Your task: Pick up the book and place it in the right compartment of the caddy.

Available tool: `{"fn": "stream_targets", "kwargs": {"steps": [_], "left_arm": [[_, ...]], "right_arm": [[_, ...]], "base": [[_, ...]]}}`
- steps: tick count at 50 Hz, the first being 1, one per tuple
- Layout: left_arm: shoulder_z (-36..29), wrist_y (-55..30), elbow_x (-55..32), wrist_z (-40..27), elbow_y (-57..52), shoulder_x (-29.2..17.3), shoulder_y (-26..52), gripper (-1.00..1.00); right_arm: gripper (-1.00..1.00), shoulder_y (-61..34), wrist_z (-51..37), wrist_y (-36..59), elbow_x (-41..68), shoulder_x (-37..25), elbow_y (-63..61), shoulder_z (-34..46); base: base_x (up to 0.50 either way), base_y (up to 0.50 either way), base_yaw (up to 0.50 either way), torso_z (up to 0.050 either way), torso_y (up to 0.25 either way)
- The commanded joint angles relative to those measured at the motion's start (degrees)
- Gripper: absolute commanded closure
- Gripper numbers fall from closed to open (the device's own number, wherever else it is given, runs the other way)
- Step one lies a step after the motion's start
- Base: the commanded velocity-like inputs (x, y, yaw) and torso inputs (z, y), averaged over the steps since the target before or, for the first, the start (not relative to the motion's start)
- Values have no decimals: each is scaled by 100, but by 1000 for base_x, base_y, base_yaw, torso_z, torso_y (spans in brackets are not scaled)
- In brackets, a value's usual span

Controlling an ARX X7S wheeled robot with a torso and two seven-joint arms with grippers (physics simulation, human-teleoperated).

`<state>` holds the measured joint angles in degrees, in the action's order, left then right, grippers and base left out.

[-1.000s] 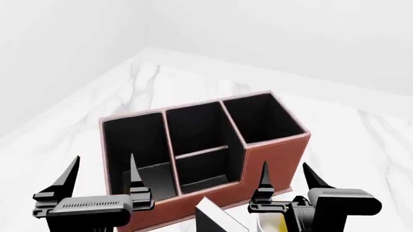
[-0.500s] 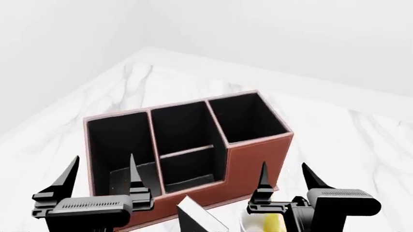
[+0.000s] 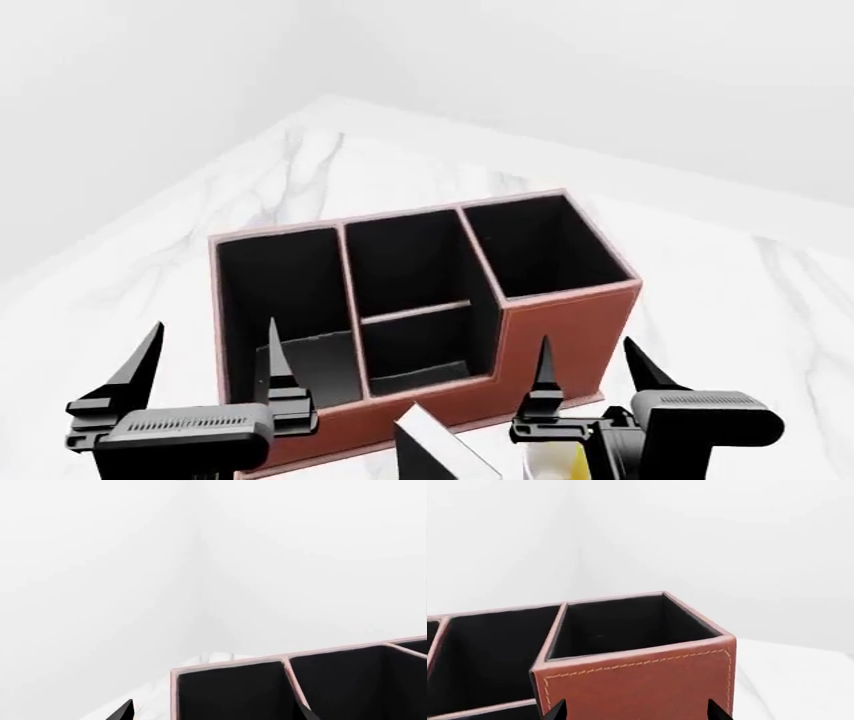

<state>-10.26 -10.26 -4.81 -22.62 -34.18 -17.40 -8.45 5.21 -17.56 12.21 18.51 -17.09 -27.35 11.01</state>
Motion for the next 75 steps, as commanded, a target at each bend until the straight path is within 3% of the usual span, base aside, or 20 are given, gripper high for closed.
{"fn": "stream_targets", "kwargs": {"steps": [1, 50, 58, 75], "left_arm": [[-19, 2, -24, -29, 8, -24, 14, -100], [-202, -49, -17, -117, 79, -75, 59, -100], [-195, -64, -25, -134, 119, -96, 91, -100], [-214, -88, -27, -178, 197, -112, 143, -100]], "right_arm": [[-100, 4, -26, -3, 29, -27, -19, 2], [-100, 65, 27, -27, 333, -187, 7, -28], [-100, 279, 633, 262, 808, -766, -434, 82], [-100, 826, 968, 928, 1914, -1647, -1350, -158]], "base": [[0, 0, 0, 0, 0], [0, 0, 0, 0, 0], [0, 0, 0, 0, 0], [0, 0, 0, 0, 0]]}}
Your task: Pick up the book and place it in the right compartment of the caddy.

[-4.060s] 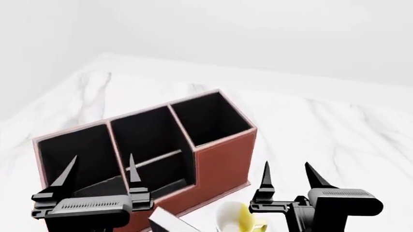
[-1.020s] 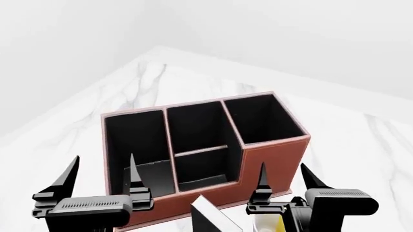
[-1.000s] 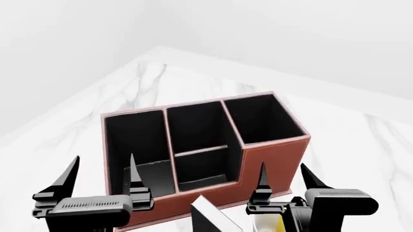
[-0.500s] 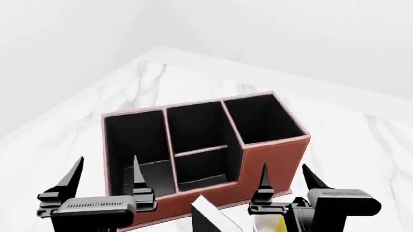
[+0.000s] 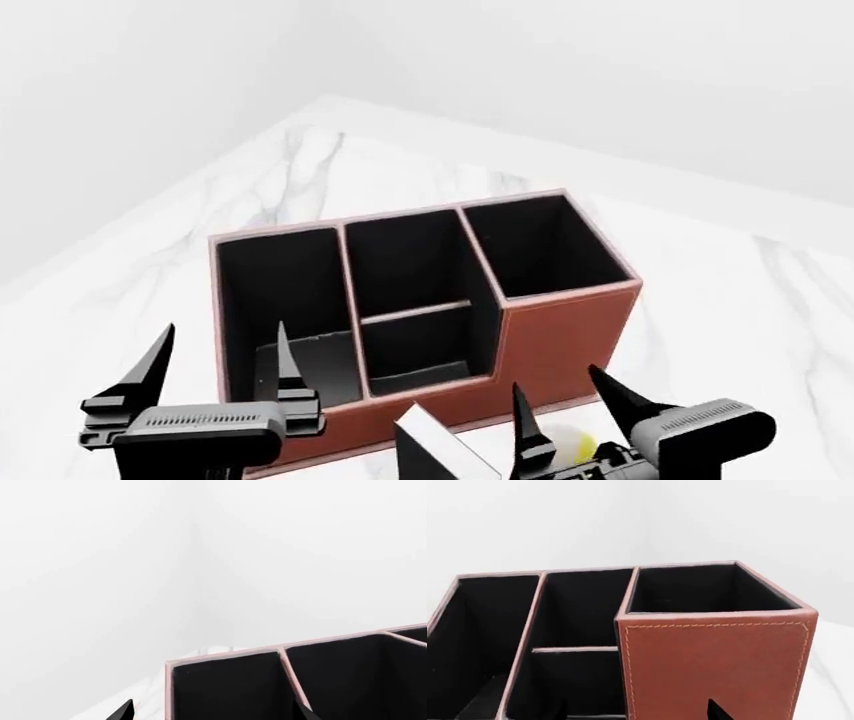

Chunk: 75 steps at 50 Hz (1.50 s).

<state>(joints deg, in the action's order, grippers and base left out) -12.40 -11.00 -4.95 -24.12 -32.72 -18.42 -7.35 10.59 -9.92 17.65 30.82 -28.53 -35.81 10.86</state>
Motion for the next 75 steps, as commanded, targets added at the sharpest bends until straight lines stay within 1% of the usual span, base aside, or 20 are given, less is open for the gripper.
{"fn": "stream_targets", "kwargs": {"steps": [1, 9, 23, 39, 55, 64, 75], "left_arm": [[3, -18, -15, -33, 44, -12, 31, -100], [-8, -25, -15, -56, 10, -22, 16, -100], [40, -54, -89, -88, -27, -53, 7, -100], [51, -47, -132, -113, -28, -79, -1, -100], [49, -38, -162, -143, -12, -94, 11, -100], [76, -46, -216, -155, -7, -109, 23, -100], [83, -51, -253, -165, 1, -127, 44, -100]], "right_arm": [[-100, 303, 194, 406, 701, -524, -530, -151], [-100, 385, 139, 567, 946, -664, -742, -200], [-100, 108, -1, 817, 1056, -466, -820, 99], [-100, -136, -159, 839, 536, -157, -747, 591], [-100, -200, -156, 814, 317, -30, -672, 887], [-100, -303, -102, 726, -12, 113, -484, 1195], [-100, -398, -68, 589, -280, 218, -184, 1368]], "base": [[0, 0, 0, 0, 0], [0, 0, 0, 0, 0], [0, 0, 0, 0, 0], [0, 0, 0, 0, 0], [0, 0, 0, 0, 0], [0, 0, 0, 0, 0], [0, 0, 0, 0, 0]]}}
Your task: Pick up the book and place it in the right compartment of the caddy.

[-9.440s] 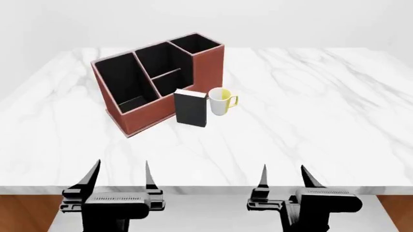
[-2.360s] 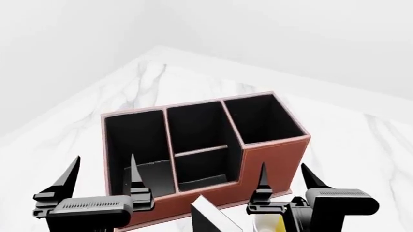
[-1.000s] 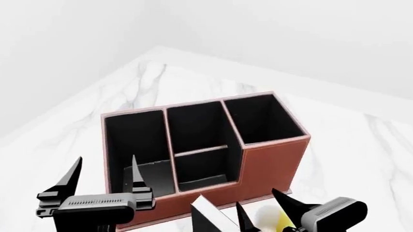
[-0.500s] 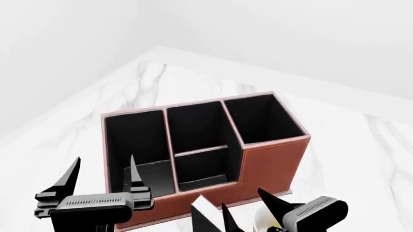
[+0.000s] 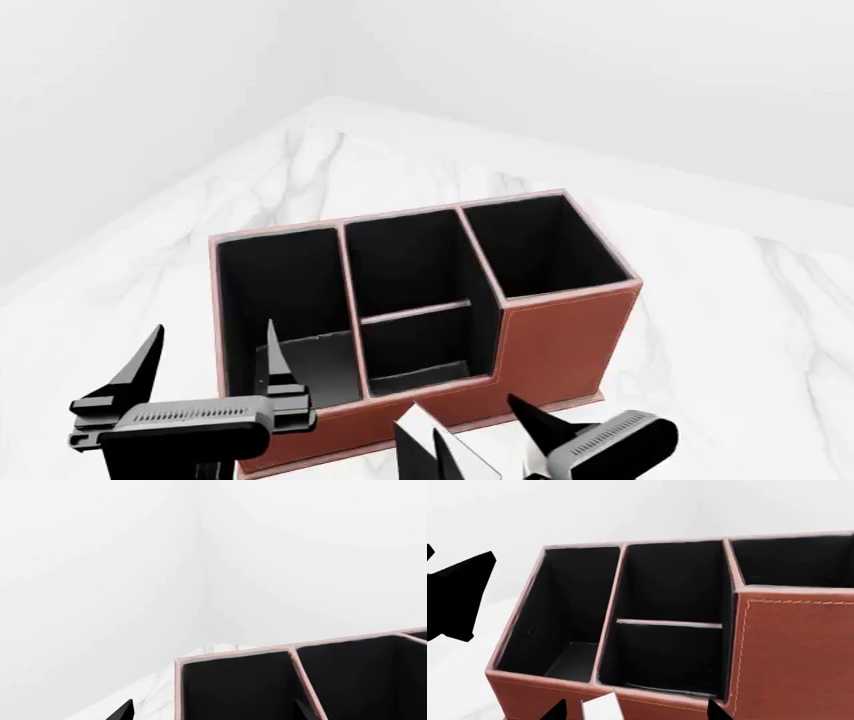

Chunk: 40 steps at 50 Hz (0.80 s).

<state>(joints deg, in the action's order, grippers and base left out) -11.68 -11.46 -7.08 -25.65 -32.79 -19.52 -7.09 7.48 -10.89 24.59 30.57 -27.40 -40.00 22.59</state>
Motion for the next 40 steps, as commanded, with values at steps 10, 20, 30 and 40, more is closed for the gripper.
{"fn": "stream_targets", "kwargs": {"steps": [10, 20, 30, 40], "left_arm": [[14, -15, -68, -27, 17, -30, 31, -100], [-6, -13, -55, -50, 26, -40, 31, -100], [-55, -35, -30, -70, 41, -43, 54, -100], [-71, -29, -37, -89, 71, -47, 65, -100]], "right_arm": [[-100, -40, 91, -314, -411, 146, 599, 264], [-100, 77, 362, -369, -120, -80, 537, 218], [-100, 172, 815, -616, 128, -306, 804, 120], [-100, 46, 1017, -595, 369, -351, 1028, 55]], "base": [[0, 0, 0, 0, 0], [0, 0, 0, 0, 0], [0, 0, 0, 0, 0], [0, 0, 0, 0, 0]]}}
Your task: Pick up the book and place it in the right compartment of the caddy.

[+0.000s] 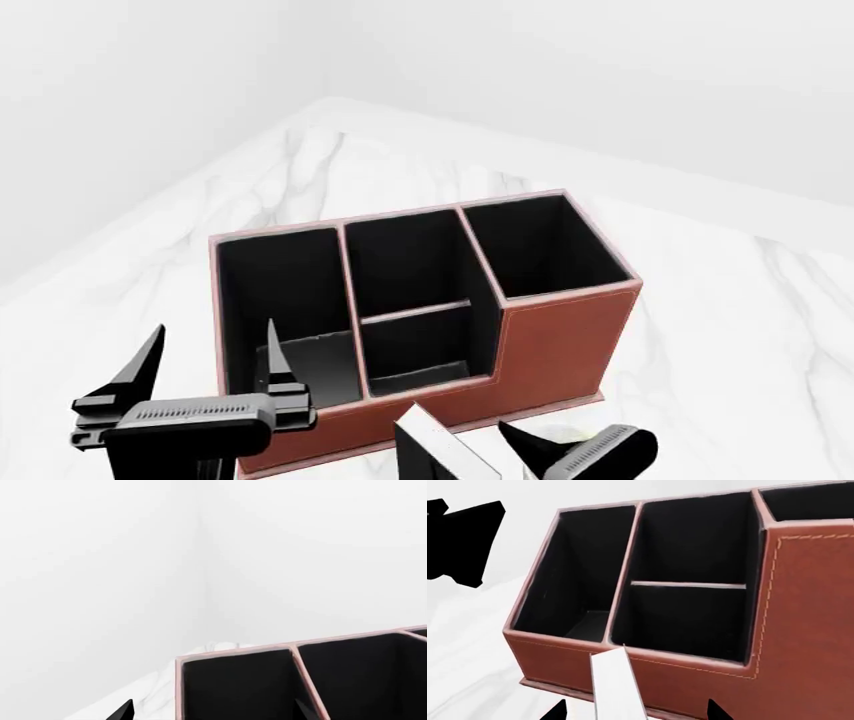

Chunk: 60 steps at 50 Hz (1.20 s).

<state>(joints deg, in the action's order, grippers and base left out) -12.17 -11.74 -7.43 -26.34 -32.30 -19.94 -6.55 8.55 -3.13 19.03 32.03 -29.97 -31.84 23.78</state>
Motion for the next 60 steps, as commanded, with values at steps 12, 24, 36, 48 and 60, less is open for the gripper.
{"fn": "stream_targets", "kwargs": {"steps": [12, 24, 36, 48, 60], "left_arm": [[-47, 2, 6, -52, -12, -19, -9, -100], [-48, 8, -6, -85, 11, -23, 3, -100], [-47, 21, -18, -107, 13, -39, 5, -100], [-69, 24, -29, -120, 21, -50, 14, -100], [-72, 30, -50, -134, 44, -60, 34, -100]], "right_arm": [[-100, -130, 276, -75, 231, -42, 352, -45], [-100, -93, 440, -242, 112, 83, 688, 126], [-100, -59, 394, -147, 141, 60, 655, 193], [-100, -58, 380, -158, 154, 96, 771, 210], [100, -36, 453, -286, 94, 116, 873, 261]], "base": [[0, 0, 0, 0, 0], [0, 0, 0, 0, 0], [0, 0, 0, 0, 0], [0, 0, 0, 0, 0], [0, 0, 0, 0, 0]]}}
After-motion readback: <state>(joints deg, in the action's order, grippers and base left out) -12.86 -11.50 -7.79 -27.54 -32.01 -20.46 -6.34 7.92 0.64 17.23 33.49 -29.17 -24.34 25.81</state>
